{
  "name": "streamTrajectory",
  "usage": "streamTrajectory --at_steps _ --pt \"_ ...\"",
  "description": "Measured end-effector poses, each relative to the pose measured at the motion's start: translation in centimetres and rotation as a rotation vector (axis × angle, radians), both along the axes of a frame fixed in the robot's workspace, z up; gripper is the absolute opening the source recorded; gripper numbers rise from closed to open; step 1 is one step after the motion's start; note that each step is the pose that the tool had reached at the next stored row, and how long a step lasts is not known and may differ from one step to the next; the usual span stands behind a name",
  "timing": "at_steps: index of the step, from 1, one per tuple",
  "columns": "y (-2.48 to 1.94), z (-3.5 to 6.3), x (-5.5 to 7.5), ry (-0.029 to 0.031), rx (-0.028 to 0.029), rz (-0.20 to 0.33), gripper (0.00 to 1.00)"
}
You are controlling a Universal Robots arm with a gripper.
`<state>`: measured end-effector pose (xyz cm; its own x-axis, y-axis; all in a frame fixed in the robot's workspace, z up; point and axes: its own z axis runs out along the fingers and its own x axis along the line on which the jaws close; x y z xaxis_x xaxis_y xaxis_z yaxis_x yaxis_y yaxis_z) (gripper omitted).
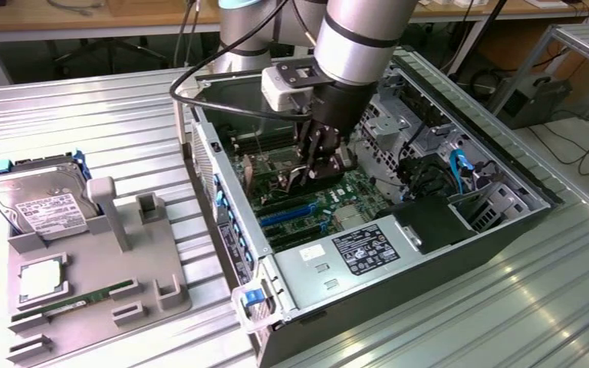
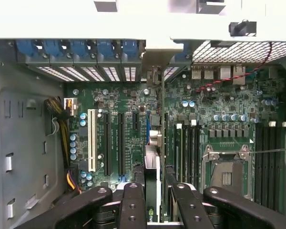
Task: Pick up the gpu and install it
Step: 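Insert the gpu into the slot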
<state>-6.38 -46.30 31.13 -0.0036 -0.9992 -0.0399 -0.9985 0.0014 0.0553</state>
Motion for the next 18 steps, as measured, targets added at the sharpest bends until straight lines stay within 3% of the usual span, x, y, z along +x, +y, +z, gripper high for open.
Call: streamTrajectory --at_steps 15,16,17,18 --pt "-0.27 -3.31 -0.2 0.0000 -0.0001 0.000 0.26" --pt "-0.27 -4.88 -0.8 0.0002 -0.0001 0.000 0.26" --pt "-0.27 -5.31 -0.8 0.0035 0.0117 0.000 0.26" --pt "-0.27 -5.47 -0.8 0.0036 0.0117 0.000 0.26"
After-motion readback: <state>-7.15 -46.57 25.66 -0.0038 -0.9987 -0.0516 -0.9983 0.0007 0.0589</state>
